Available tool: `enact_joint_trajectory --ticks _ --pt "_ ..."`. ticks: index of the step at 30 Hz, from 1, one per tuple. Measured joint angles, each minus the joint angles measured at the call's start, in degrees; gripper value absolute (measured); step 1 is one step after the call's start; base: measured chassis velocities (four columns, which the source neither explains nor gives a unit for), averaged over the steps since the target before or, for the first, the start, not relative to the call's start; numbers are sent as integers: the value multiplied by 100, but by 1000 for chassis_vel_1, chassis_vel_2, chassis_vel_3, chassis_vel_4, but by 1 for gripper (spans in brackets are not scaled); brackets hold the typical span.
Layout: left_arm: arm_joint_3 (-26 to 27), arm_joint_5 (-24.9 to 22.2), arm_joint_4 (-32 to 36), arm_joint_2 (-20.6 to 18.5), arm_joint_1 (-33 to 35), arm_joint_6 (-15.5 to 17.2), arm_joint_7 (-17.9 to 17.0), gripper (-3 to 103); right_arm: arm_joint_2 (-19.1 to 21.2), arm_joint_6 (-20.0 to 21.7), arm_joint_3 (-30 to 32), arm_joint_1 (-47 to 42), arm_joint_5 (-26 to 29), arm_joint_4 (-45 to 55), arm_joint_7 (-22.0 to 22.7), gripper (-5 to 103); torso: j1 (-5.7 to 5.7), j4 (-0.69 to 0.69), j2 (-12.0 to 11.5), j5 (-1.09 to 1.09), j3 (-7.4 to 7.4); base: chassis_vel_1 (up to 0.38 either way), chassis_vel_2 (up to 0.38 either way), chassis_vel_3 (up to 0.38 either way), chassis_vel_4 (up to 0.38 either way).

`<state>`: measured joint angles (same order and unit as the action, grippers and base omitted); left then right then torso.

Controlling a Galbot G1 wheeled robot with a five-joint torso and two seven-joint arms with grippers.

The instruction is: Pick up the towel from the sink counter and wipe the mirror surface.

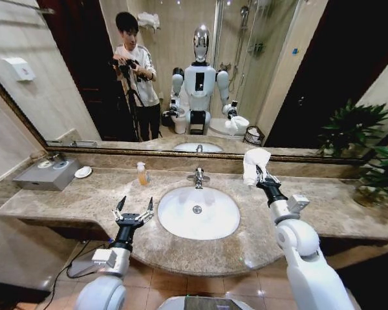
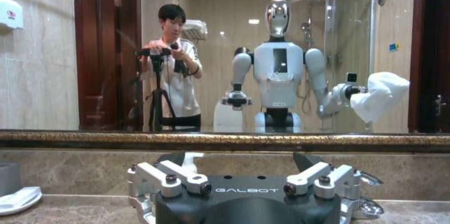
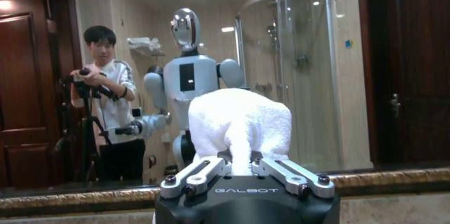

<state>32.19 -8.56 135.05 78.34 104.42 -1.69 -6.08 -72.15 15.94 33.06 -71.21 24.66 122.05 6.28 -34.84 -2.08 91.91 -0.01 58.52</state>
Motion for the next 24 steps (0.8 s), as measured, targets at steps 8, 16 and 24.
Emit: enact_joint_trajectory --ticks 8,16,24 --pt "0 0 0 0 1 0 0 100 -176 -118 -185 565 -286 3 153 9 5 2 1 0 -1 0 0 0 0" --pt "0 0 0 0 1 0 0 100 -222 -166 -591 1617 -465 -444 220 9 2 3 0 1 0 0 0 0 0" --pt "0 0 0 -1 1 0 1 100 -365 -336 -1112 3683 -729 -1787 164 9 2 2 0 0 1 0 0 0 0"
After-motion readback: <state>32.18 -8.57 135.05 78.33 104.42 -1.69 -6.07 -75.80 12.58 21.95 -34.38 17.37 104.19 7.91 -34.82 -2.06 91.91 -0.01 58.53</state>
